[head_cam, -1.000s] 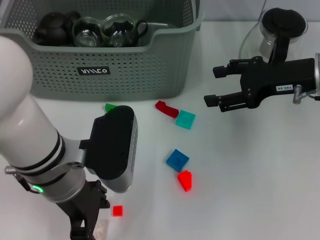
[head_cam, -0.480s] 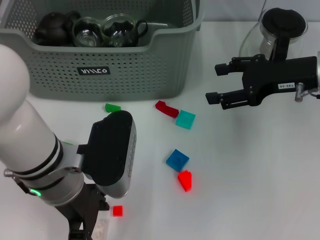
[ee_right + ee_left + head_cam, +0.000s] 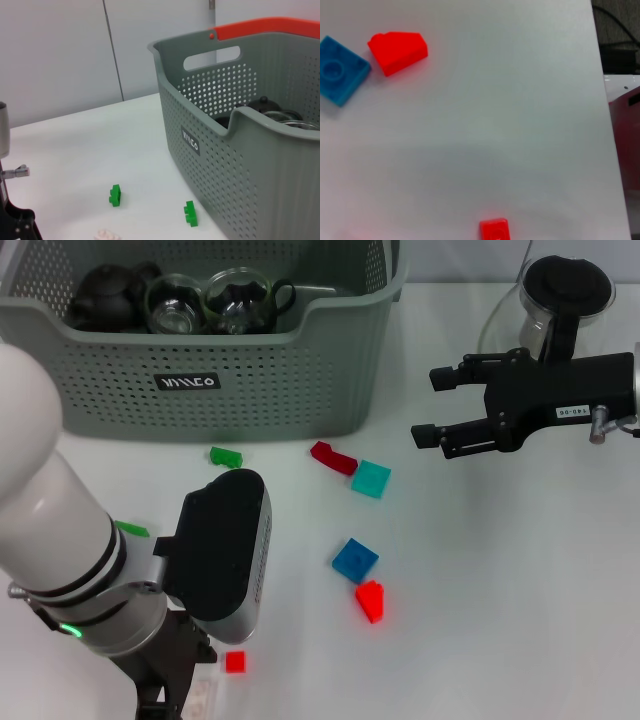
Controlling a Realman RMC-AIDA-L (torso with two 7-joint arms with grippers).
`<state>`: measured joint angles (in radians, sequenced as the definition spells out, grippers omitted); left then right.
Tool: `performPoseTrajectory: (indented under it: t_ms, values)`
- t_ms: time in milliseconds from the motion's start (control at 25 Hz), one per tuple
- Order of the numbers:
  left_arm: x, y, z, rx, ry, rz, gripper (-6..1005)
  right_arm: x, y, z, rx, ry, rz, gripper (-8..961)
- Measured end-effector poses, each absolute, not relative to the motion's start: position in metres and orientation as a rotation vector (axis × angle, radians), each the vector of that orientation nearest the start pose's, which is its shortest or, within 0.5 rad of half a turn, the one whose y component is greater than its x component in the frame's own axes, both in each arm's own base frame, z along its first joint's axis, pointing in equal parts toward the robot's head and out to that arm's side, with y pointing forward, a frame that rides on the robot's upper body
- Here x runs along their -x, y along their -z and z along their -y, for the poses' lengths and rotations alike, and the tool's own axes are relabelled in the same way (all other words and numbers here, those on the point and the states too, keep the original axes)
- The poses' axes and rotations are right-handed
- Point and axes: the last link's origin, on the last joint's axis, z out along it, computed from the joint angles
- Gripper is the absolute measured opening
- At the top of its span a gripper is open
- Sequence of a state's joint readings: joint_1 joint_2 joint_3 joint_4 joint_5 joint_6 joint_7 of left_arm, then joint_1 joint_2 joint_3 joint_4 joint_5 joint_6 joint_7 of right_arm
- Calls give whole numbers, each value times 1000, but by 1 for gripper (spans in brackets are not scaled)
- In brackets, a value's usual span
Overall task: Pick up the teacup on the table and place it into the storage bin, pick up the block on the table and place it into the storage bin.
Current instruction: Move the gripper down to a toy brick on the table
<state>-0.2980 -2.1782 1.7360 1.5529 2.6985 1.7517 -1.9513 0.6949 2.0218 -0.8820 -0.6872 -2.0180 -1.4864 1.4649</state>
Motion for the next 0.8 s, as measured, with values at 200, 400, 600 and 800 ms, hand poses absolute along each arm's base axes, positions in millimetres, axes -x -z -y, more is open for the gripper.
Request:
performPoseTrajectory:
  t_ms: [200, 400, 600, 800]
  values:
    - [206, 56, -239, 3084, -968, 2, 821, -210, 0, -376, 2890, -471, -388, 877]
    - [207, 56, -240, 3067, -968, -7, 813, -210, 0, -376, 2890, -473, -385, 877]
    - [207, 55, -240, 3062, -971, -2, 680, -210, 0, -376, 2889, -473, -384, 877]
    - [205, 53, -240, 3056, -965, -2, 567, -210, 0, -376, 2889, -472, -382, 878]
